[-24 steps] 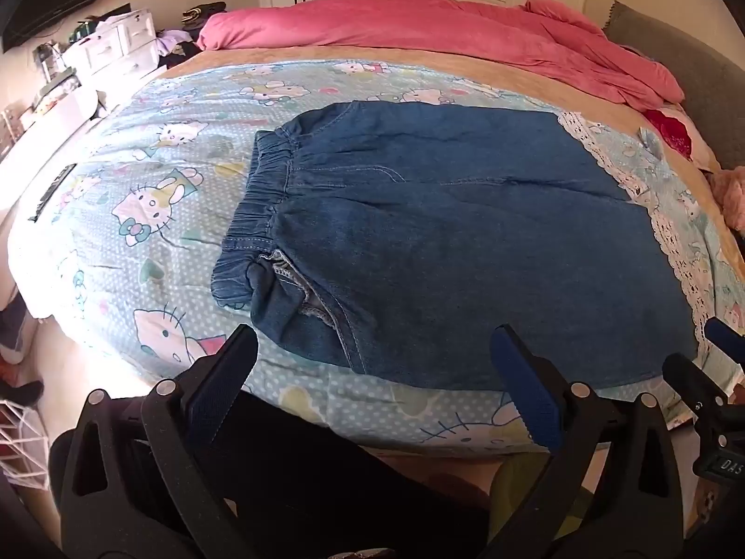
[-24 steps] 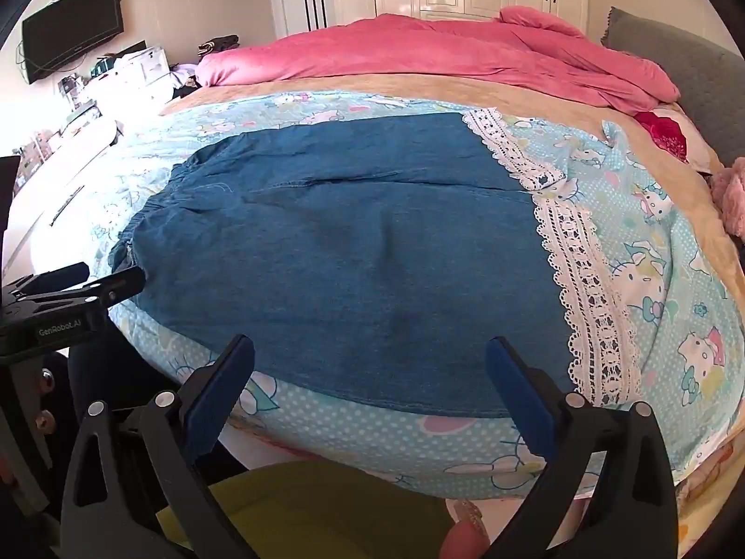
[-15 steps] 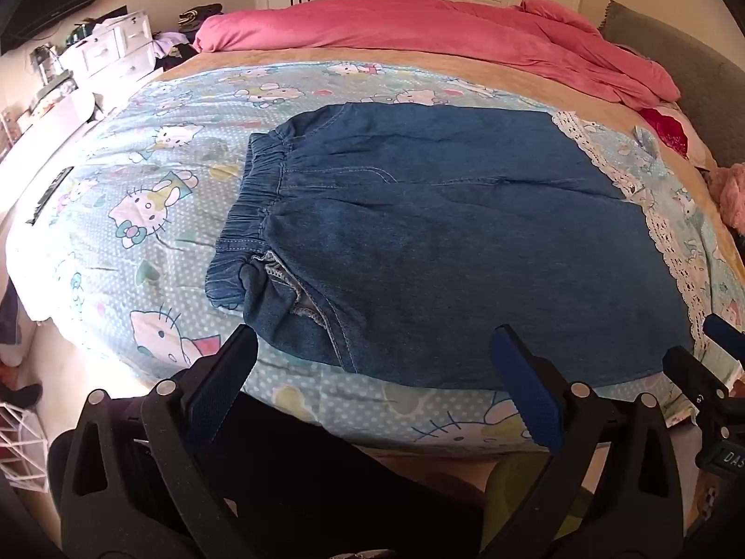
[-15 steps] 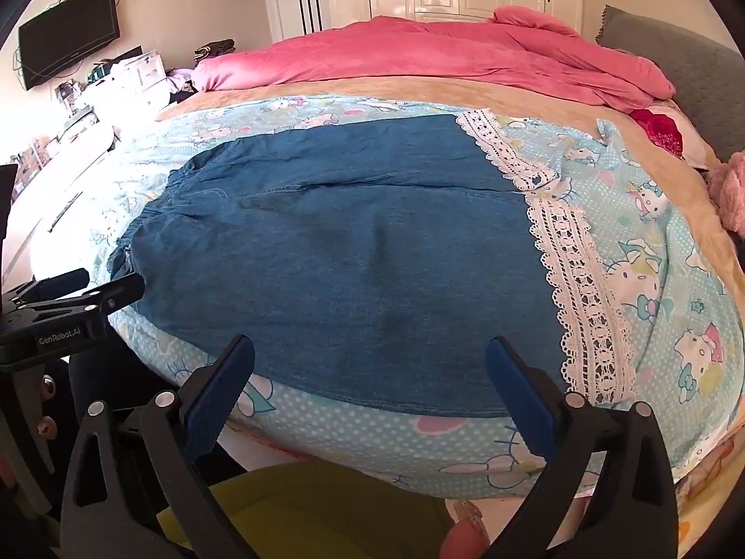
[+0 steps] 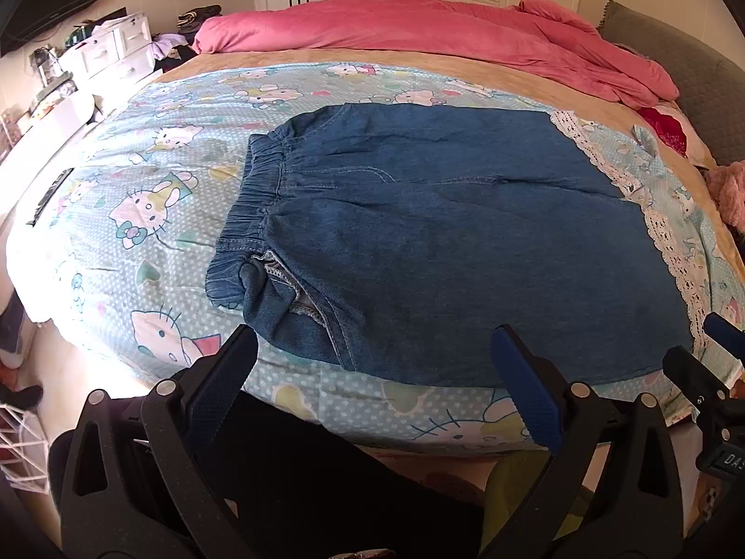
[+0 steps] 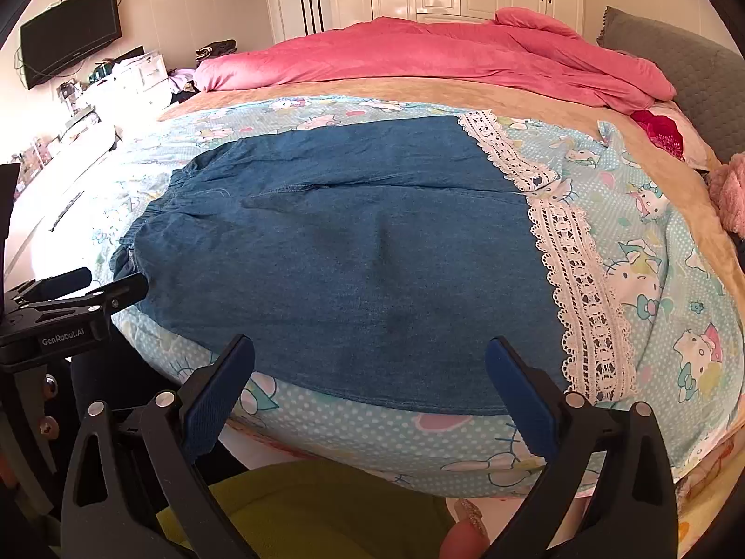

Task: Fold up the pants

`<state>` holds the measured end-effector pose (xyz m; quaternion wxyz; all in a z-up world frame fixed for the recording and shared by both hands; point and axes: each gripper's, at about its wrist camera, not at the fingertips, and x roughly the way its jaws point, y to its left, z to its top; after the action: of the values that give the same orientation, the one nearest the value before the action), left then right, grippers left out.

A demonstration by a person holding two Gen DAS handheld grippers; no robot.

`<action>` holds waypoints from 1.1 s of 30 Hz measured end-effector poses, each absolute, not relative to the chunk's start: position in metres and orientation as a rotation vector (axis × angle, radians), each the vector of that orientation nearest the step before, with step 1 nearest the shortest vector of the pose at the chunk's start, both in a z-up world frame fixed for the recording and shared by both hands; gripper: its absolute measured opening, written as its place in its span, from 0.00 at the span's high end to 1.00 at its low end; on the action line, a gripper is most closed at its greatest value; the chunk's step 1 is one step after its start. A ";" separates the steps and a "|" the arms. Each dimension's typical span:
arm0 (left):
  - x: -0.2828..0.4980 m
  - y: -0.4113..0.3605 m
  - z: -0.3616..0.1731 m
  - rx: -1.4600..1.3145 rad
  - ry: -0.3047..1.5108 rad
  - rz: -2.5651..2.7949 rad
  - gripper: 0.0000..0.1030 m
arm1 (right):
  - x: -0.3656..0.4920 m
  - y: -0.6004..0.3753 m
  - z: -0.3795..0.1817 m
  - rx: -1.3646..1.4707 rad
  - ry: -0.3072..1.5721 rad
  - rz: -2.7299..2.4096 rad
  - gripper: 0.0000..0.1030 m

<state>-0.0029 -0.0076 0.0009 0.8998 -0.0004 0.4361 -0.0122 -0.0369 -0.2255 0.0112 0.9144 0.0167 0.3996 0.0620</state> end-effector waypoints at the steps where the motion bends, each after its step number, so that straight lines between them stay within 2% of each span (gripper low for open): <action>1: -0.003 -0.008 0.001 -0.001 0.903 -0.024 0.09 | -0.037 -0.224 0.011 0.034 0.822 0.128 0.04; 33: -0.004 -0.007 0.002 0.005 0.901 -0.026 0.09 | -0.035 -0.219 0.010 0.021 0.818 0.129 0.04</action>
<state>-0.0035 -0.0072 0.0018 0.9003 0.0024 0.4352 -0.0124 -0.0350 -0.2187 0.0104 0.9155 0.0101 0.3974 0.0628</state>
